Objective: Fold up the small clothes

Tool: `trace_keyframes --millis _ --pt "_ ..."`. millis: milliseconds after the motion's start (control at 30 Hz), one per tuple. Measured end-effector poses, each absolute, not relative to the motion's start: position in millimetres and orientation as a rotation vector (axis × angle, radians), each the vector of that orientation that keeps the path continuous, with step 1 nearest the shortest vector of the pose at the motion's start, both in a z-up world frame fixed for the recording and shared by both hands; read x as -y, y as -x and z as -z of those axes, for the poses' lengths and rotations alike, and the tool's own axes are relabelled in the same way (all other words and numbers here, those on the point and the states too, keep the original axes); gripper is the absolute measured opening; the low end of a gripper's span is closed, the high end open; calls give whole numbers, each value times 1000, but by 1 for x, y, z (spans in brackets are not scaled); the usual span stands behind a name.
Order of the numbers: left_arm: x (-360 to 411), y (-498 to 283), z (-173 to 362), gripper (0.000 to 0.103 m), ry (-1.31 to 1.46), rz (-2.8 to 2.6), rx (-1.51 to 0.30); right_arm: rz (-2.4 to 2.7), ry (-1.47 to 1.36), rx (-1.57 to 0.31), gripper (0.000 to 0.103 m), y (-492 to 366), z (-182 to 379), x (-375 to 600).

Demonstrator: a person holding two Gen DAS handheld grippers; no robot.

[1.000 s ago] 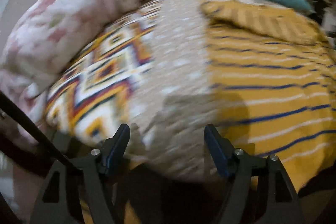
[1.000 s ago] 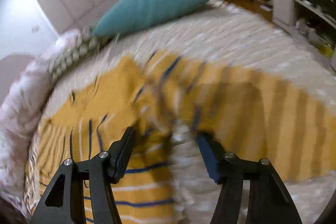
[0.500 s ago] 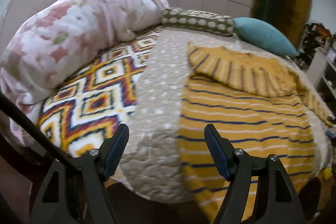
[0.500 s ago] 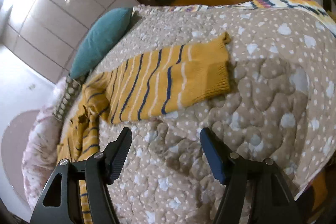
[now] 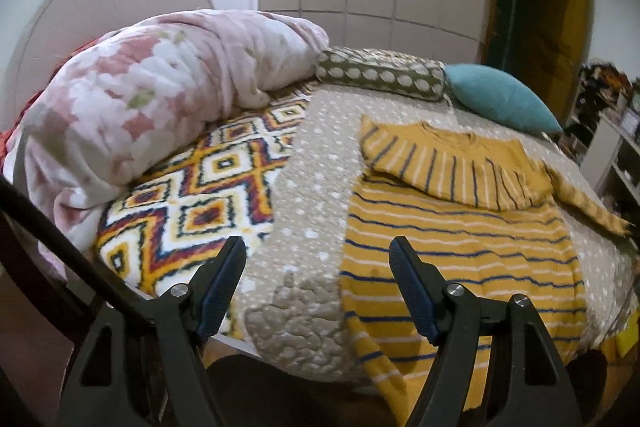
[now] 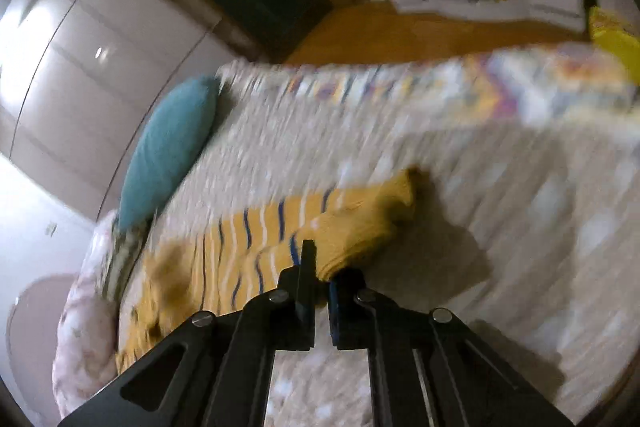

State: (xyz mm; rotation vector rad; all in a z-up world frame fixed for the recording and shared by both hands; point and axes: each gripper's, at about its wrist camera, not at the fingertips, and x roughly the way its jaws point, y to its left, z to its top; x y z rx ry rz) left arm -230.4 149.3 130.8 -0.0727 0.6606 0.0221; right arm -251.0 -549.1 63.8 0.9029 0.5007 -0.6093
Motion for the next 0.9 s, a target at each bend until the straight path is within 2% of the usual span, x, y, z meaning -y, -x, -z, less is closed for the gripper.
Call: trace_keyframes --millis 200,367,467,667,900 --pt "-170 226 -119 73 125 -62 -676 751 -752 -430 6 252 -133 571" --pt "-181 228 -109 73 163 -53 -683 575 -593 -459 6 201 -175 501" --pt "-185 233 -105 73 164 -54 -677 384 -497 -501 6 147 -190 424" --pt "-201 245 -98 73 166 -67 -654 43 -352 -645 6 38 -174 258" --pt "-223 252 -84 73 185 -97 -671 -125 -131 -844 6 -42 -102 101"
